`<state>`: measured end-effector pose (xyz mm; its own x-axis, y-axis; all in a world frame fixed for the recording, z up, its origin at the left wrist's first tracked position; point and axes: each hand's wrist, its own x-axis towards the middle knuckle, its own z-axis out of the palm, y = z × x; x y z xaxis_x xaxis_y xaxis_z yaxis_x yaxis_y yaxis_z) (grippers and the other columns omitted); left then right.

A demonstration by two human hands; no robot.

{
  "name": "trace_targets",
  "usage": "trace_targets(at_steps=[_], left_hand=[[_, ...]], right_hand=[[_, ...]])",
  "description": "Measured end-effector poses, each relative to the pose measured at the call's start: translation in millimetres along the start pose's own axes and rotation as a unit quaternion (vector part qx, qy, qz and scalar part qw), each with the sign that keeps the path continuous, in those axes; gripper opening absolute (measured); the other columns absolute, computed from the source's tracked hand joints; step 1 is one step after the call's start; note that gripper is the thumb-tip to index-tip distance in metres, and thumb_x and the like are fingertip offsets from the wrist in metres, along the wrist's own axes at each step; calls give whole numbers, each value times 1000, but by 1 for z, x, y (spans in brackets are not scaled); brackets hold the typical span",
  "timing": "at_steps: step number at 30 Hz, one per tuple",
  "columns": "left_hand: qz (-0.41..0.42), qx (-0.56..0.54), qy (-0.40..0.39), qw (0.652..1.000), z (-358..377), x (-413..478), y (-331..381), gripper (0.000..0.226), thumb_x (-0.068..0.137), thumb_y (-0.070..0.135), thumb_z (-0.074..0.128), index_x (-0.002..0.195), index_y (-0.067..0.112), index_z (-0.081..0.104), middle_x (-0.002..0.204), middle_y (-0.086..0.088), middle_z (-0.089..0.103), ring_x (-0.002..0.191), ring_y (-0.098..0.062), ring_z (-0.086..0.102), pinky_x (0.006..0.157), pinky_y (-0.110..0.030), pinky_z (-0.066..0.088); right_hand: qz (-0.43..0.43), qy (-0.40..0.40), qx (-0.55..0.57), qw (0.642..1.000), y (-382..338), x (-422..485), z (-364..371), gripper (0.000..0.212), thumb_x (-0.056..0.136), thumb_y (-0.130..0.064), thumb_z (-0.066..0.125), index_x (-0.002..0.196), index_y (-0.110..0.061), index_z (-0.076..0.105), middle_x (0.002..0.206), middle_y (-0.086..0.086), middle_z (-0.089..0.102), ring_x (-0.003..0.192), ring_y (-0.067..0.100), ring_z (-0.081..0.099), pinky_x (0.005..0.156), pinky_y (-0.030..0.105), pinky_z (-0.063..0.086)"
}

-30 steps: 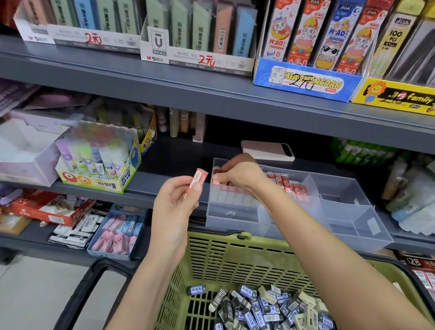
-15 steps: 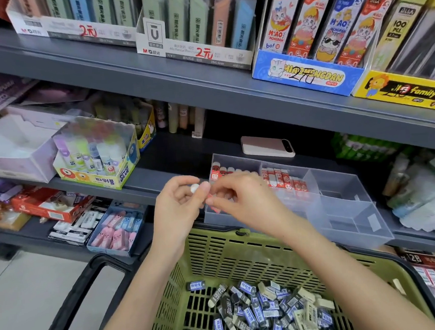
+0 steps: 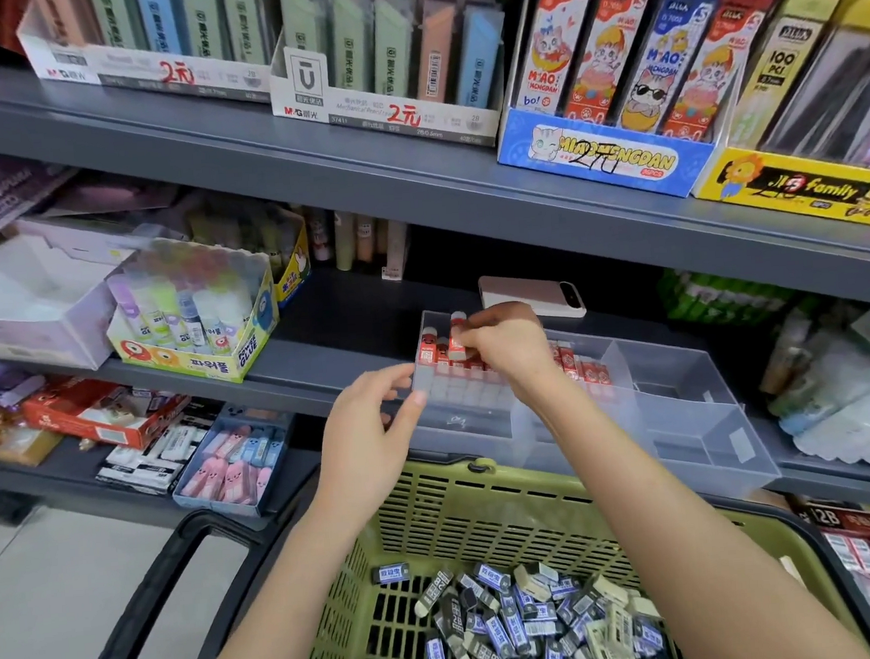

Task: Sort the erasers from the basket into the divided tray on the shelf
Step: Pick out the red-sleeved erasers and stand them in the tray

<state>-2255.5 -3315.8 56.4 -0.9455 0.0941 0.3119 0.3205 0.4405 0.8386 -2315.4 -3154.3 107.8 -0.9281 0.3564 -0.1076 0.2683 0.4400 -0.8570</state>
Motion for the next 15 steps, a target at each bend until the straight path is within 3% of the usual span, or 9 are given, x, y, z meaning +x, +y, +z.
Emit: trace_targets(at_steps=[2,4,7,12,15], left_hand=[[11,33,-17,999,0,0,-1,32,94,25,55,125,18,60,108,8,60,103,-11,56,90,-30,47],[7,38,-33,999,-1,1,-1,34,95,27,52,127,17,59,113,4,61,106,-14,55,93,-39,47],[1,36,-47,998,-1,1,-1,36,96,28,49,129,17,57,115,3,61,108,-15,53,94,-40,46],[-10,36,-49,998,-1,0,1,37,96,27,50,130,14,56,116,0,61,109,-16,54,96,-39,45],[-9,35,-47,998,-1,0,1,37,96,26,51,130,14,56,112,2,60,107,-16,54,95,-38,45]], right_hand=[[11,-20,-73,997,-2,5,7,22,76,-17,71,87,3,71,82,19,71,79,33,68,77,43,57],[2,-37,-131,991,-3,6,8,25,76,-21,71,84,2,72,84,19,71,82,33,67,78,46,56],[-34,-43,-215,975,-2,4,7,32,78,-35,69,81,-3,73,83,13,72,81,28,66,76,40,56],[-59,-15,-240,969,7,1,9,30,80,-43,67,84,-14,71,89,5,71,88,22,64,72,29,48],[-84,7,-268,960,9,-2,13,31,83,-44,63,91,-15,71,99,3,69,95,22,63,76,30,47]])
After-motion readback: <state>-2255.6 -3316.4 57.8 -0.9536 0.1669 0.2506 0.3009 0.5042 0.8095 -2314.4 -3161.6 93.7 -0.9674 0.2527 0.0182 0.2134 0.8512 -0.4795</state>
